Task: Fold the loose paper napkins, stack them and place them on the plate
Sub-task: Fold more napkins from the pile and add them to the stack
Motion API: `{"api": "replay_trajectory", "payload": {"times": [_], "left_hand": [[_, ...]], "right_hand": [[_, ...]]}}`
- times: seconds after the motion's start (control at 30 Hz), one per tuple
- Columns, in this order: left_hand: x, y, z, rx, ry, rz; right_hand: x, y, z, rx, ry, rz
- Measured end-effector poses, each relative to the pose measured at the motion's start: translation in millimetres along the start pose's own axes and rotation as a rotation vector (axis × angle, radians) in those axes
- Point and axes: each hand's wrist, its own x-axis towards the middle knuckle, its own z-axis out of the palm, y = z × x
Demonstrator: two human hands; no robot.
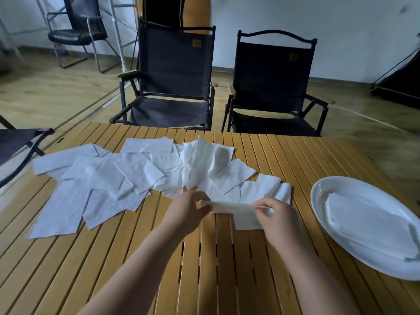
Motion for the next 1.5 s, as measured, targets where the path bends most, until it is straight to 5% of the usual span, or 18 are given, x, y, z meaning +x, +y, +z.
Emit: {"api": "replay_trajectory", "payload": {"times": [0.4, 0.93, 1.17, 1.3, 1.5], "left_hand": [[-54, -9, -55, -0.215, -0.24, -0.223], [-35, -19, -21, 0.085, -0.736, -0.683], [-38, -12, -23, 0.068, -0.68, -0.737], [-39, -21, -24, 0.345, -0.417, -0.503], [-39, -18, -15, 0.193, -0.156, -0.248]], "right_hand": [[-33, -13, -6, 0.307, -0.284, 0.127], [-27, 5, 15, 0.038, -0.53, 0.158], [-31, 0, 15, -0.056, -0.46, 0.105], [-23, 10, 9, 0.046, -0.309, 0.185], [-17, 21, 24, 0.01, -0.143, 0.142]]}}
